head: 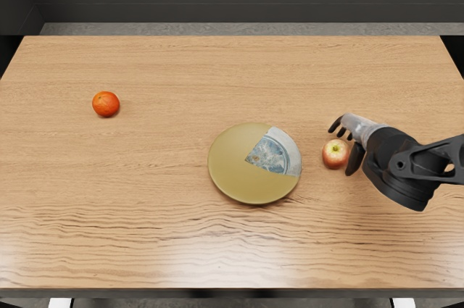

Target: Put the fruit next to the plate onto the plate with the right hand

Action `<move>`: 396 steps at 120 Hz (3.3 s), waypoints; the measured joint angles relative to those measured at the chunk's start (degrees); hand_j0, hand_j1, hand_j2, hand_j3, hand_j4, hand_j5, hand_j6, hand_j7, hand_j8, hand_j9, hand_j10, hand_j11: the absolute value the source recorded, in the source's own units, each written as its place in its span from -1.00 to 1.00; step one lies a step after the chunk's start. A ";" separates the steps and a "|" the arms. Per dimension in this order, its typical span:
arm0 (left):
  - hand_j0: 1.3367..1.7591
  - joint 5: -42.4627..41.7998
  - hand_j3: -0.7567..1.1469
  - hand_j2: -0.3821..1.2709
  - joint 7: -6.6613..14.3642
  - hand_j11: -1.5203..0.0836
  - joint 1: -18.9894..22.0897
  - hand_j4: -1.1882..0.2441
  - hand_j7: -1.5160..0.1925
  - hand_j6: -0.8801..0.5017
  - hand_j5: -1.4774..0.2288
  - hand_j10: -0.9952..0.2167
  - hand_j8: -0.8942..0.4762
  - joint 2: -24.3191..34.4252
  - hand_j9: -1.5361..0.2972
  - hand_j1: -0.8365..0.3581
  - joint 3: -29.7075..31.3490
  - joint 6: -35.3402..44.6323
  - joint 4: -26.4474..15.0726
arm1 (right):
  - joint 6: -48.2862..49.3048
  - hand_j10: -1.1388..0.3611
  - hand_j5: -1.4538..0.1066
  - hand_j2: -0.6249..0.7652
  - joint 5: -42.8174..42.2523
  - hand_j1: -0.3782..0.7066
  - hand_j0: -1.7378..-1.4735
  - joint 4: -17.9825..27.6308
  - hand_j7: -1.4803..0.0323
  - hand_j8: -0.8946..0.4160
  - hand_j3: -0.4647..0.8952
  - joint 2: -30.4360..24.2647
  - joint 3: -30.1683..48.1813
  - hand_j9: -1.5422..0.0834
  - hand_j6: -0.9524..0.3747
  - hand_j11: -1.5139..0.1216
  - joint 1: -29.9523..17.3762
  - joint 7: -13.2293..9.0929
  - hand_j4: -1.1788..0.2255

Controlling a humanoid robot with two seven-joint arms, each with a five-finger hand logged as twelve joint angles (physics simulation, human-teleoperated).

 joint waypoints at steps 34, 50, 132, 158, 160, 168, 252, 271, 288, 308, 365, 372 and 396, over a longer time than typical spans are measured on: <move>0.52 0.00 -0.21 -0.54 0.00 0.90 0.00 0.66 0.77 0.27 0.73 0.64 0.30 0.00 0.68 0.98 0.00 0.03 0.00 | -0.13 0.05 0.28 -0.20 -0.55 -0.17 -0.40 0.74 0.35 -0.17 -0.32 -0.14 -1.13 0.33 -0.10 0.29 -0.15 0.00 0.18; 0.52 0.00 -0.21 -0.54 0.00 0.90 0.00 0.66 0.77 0.27 0.73 0.64 0.30 0.00 0.68 0.98 0.00 0.00 0.00 | -0.14 0.02 0.24 -0.21 -0.59 -0.13 -0.40 1.84 0.32 -0.20 -0.32 -0.67 -1.29 0.30 -0.13 0.26 0.90 0.00 0.15; 0.52 -0.01 -0.20 -0.54 0.01 0.90 0.00 0.66 0.77 0.27 0.73 0.64 0.30 0.00 0.68 0.98 0.01 0.02 0.00 | -0.06 -0.03 0.20 -0.20 -2.29 -0.06 -0.41 3.02 0.22 -0.26 -0.32 -0.39 -4.91 0.24 -0.16 0.21 1.60 0.23 0.19; 0.52 -0.01 -0.20 -0.54 0.00 0.90 0.00 0.66 0.77 0.27 0.73 0.64 0.30 0.00 0.68 0.98 0.00 0.03 0.00 | -0.11 -0.03 0.19 -0.21 -2.03 -0.05 -0.39 3.10 0.24 -0.26 -0.32 -0.39 -5.15 0.24 -0.18 0.20 1.98 0.06 0.14; 0.52 -0.01 -0.20 -0.54 0.00 0.90 0.00 0.66 0.77 0.27 0.73 0.64 0.30 0.00 0.68 0.98 0.00 0.02 0.00 | -0.12 -0.03 0.19 -0.21 -2.01 -0.05 -0.39 3.12 0.24 -0.26 -0.32 -0.39 -5.15 0.24 -0.18 0.20 2.06 0.05 0.14; 0.52 0.00 -0.20 -0.54 0.00 0.90 0.00 0.66 0.77 0.27 0.73 0.64 0.30 0.00 0.68 0.98 0.00 0.02 0.00 | -0.13 -0.02 0.19 -0.21 -1.97 -0.06 -0.40 3.09 0.25 -0.26 -0.32 -0.39 -5.11 0.25 -0.18 0.21 2.38 0.03 0.13; 0.52 0.00 -0.20 -0.54 0.00 0.90 0.00 0.66 0.77 0.27 0.73 0.64 0.30 0.00 0.68 0.98 0.00 0.00 0.00 | -0.14 0.00 0.22 -0.21 -1.95 -0.10 -0.40 0.18 0.30 -0.22 -0.32 3.13 -5.00 0.28 -0.15 0.24 2.37 0.00 0.13; 0.52 0.00 -0.21 -0.54 0.00 0.90 0.00 0.66 0.77 0.27 0.73 0.64 0.30 0.00 0.68 0.98 0.00 0.01 0.00 | -0.14 -0.01 0.20 -0.21 -1.97 -0.07 -0.40 -0.07 0.27 -0.24 -0.32 3.71 -5.03 0.26 -0.16 0.22 2.39 0.00 0.11; 0.52 0.00 -0.20 -0.54 0.00 0.90 0.00 0.66 0.77 0.27 0.73 0.64 0.30 0.00 0.68 0.98 -0.01 0.00 0.00 | -0.14 -0.02 0.19 -0.22 -1.94 -0.05 -0.40 -0.12 0.26 -0.25 -0.32 4.42 -5.05 0.25 -0.18 0.21 2.54 0.00 0.10; 0.52 0.00 -0.20 -0.54 0.00 0.90 0.00 0.66 0.77 0.27 0.73 0.64 0.30 0.00 0.68 0.98 0.00 0.01 0.00 | -0.14 -0.07 0.13 -0.23 -1.86 0.02 -0.40 -0.14 0.20 -0.31 -0.32 4.65 -5.09 0.20 -0.23 0.15 2.55 0.00 0.05; 0.52 0.00 -0.21 -0.54 0.00 0.90 0.00 0.66 0.77 0.27 0.73 0.64 0.30 0.00 0.68 0.98 0.00 0.02 0.00 | -0.04 -0.22 -0.08 -0.14 -1.96 0.13 -0.35 -0.14 0.00 -0.32 -0.32 4.68 -5.11 -0.01 -0.17 -0.05 2.38 -0.04 -0.10; 0.52 0.00 -0.21 -0.54 0.00 0.90 0.00 0.66 0.77 0.27 0.73 0.64 0.30 0.00 0.68 0.98 0.00 0.02 0.00 | -0.05 -0.23 -0.10 -0.10 -1.93 0.15 -0.36 -0.13 -0.02 -0.32 -0.32 4.66 -5.11 -0.02 -0.19 -0.06 2.43 -0.01 -0.12; 0.52 0.00 -0.21 -0.54 0.00 0.90 0.00 0.66 0.77 0.27 0.73 0.64 0.30 0.00 0.68 0.98 0.00 0.01 0.00 | -0.06 -0.27 -0.14 0.04 -1.91 0.17 -0.37 -0.02 -0.07 -0.34 -0.32 4.50 -5.11 -0.07 -0.22 -0.11 2.71 0.03 -0.16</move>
